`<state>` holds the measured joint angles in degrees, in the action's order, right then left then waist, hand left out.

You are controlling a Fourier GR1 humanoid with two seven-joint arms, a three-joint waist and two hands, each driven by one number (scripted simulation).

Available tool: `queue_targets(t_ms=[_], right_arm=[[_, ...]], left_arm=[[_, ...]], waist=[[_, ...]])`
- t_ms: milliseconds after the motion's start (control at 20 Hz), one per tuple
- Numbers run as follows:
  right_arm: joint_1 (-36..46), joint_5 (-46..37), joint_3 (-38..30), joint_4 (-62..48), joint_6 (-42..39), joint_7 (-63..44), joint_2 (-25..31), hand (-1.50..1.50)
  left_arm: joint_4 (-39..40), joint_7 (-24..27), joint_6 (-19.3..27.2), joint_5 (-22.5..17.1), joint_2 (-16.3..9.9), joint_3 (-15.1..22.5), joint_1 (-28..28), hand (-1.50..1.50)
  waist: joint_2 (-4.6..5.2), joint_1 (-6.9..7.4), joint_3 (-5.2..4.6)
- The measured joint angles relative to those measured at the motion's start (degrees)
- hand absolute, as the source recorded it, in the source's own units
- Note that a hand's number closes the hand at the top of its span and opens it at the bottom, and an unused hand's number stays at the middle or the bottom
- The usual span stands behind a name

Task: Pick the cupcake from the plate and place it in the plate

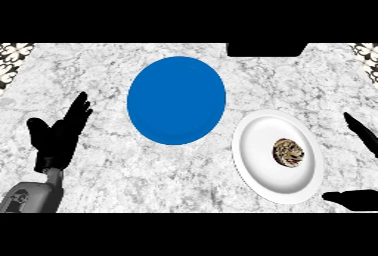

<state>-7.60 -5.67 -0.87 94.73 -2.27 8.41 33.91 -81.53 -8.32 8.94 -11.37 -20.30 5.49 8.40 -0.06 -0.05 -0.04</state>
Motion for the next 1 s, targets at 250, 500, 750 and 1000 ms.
queue_targets(t_ms=[250, 500, 750, 1000], right_arm=[[0.29, -5.54, 2.78, 1.76, -2.02, -6.04, 0.9, -1.5], [3.25, -11.91, 5.91, 1.98, -3.47, -13.35, 0.16, -1.5], [7.14, -14.89, 6.59, -0.26, -8.28, -17.4, -0.03, -1.5], [9.72, -17.54, 7.03, -1.86, -12.08, -19.81, -2.09, -1.5]], left_arm=[[0.13, -0.16, -0.85, 0.56, 0.5, -0.77, 0.18, 0.0], [0.55, 0.22, -1.55, 1.4, 1.43, -1.3, 0.03, 0.0], [2.46, -0.22, -1.14, 3.24, 3.37, -1.57, 2.12, 0.0], [2.19, 0.58, -3.35, 3.6, 3.12, -3.51, 1.03, 0.0]], waist=[[0.03, 0.0, 0.02], [0.05, 0.12, 0.01], [0.08, 0.07, 0.03], [0.07, 0.14, 0.03]])
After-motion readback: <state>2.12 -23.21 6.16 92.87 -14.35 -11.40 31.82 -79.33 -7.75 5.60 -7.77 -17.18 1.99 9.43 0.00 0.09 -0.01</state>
